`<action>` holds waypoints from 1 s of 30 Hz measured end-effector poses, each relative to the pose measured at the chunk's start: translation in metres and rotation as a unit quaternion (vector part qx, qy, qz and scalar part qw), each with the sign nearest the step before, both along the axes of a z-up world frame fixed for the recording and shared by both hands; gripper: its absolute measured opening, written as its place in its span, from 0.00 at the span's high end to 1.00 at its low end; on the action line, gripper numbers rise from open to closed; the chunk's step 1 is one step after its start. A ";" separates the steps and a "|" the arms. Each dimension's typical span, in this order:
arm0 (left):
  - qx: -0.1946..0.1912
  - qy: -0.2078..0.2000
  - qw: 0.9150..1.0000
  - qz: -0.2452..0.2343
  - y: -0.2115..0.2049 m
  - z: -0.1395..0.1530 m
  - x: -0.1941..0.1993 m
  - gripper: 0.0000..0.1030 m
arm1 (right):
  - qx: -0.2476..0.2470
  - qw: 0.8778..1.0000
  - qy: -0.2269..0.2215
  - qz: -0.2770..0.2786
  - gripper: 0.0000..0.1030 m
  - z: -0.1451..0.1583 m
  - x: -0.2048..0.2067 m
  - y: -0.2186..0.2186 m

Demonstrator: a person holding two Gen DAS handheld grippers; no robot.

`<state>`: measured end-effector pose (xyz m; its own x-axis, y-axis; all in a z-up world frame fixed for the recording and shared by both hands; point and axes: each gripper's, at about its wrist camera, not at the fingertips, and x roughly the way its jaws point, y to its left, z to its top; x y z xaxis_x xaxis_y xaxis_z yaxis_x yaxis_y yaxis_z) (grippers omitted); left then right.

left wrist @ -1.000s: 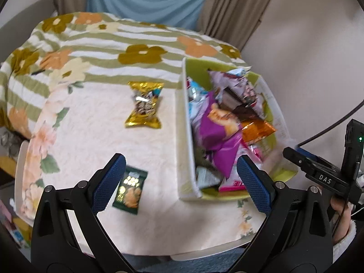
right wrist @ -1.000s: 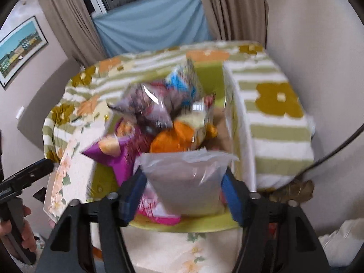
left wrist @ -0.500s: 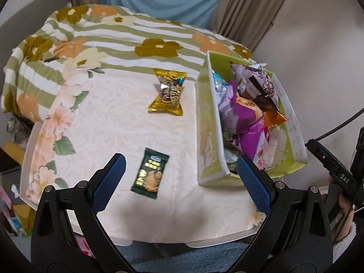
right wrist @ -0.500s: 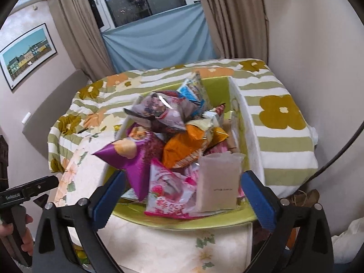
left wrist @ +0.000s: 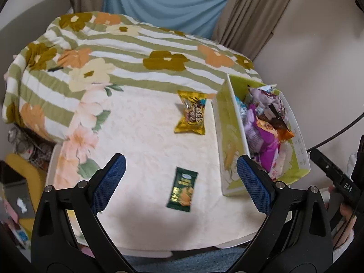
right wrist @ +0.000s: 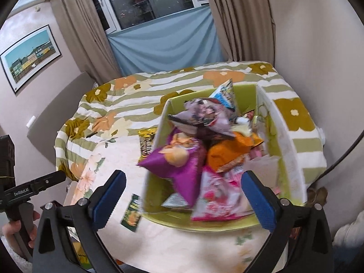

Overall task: Organize snacks
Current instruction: 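Move the left tool to the gold chocolate bag while the right tool approaches the green cracker packet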

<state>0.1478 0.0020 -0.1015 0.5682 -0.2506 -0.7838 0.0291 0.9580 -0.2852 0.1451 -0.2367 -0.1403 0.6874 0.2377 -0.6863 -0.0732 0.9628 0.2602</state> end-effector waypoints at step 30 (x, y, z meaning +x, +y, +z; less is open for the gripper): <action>-0.042 0.087 0.969 -0.228 -0.007 -0.081 0.179 0.05 | -0.049 0.982 0.077 -0.167 0.02 -0.064 -0.009 0.180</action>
<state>0.3265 -0.0051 -0.1823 0.2442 -0.5110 -0.8242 0.3875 0.8305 -0.4001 0.1365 -0.0564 -0.2047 0.6027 -0.0546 -0.7961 0.2830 0.9474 0.1492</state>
